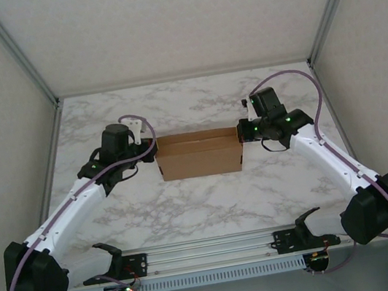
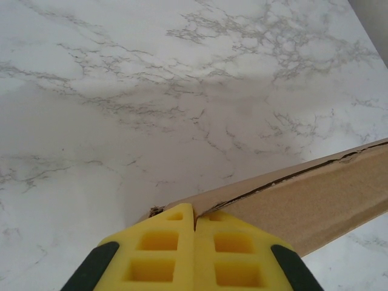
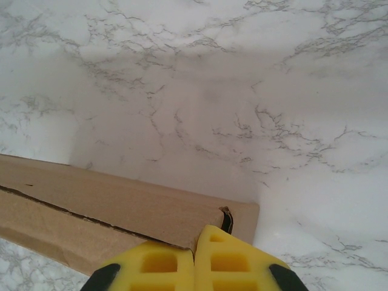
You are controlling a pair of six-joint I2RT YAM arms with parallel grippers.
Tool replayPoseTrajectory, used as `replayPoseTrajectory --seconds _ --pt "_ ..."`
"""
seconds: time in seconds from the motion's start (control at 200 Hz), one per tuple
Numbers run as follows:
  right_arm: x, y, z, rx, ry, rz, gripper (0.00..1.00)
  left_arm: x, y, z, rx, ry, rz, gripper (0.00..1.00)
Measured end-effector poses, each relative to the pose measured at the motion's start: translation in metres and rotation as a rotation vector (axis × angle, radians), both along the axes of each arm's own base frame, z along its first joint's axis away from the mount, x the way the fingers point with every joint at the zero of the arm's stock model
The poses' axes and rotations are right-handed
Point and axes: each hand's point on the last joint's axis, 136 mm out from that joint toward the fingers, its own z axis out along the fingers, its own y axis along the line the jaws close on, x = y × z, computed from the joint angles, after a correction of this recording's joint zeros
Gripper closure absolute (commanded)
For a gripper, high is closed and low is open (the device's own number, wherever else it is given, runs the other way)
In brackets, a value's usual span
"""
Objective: Fold the paper box
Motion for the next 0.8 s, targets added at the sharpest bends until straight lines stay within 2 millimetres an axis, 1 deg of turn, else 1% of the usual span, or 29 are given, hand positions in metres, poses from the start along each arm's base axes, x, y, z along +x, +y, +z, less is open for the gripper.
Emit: replayPoseTrajectory --seconds 0.426,0.801 --pt "0.0019 0.0005 -0.0016 -0.014 -0.031 0.019 1.0 0.0038 0.0013 -0.0029 0.005 -0.028 0.028 1.0" --pt "-0.0014 -0.0011 -0.0031 -0.035 -0.125 0.078 1.0 -0.0047 0.0006 -0.003 0.044 -0.099 0.02 1.0"
